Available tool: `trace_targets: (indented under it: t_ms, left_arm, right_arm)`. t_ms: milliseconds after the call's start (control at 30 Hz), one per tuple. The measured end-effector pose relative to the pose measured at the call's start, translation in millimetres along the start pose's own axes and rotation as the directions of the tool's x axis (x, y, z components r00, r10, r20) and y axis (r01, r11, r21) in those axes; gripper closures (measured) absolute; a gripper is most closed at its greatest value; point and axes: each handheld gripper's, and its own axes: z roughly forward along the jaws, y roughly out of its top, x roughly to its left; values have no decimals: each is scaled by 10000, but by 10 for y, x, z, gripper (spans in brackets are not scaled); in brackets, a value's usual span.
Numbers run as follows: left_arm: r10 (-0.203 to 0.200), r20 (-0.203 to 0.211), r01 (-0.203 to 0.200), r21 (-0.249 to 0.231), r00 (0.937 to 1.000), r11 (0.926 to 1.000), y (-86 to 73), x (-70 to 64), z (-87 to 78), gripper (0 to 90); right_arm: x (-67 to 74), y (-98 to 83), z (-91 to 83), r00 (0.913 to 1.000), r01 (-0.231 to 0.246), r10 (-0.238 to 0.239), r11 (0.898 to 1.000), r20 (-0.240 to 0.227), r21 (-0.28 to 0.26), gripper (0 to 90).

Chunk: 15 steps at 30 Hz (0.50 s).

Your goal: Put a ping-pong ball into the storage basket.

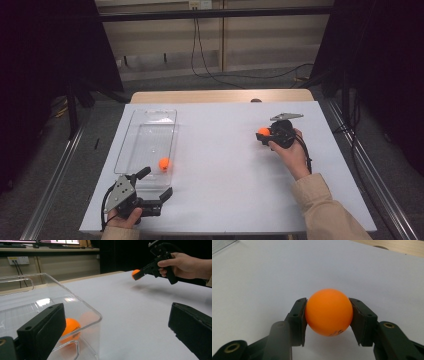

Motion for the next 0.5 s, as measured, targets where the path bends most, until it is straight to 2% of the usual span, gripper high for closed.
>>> trace_targets:
  t_ms: [500]
  left_arm:
    - [-4, 17, 4, 34, 10000, 10000, -6, -2, 11, 11]
  right_arm:
    - [112, 53, 7, 9990, 141, -146, 9998, -411, -115, 514]
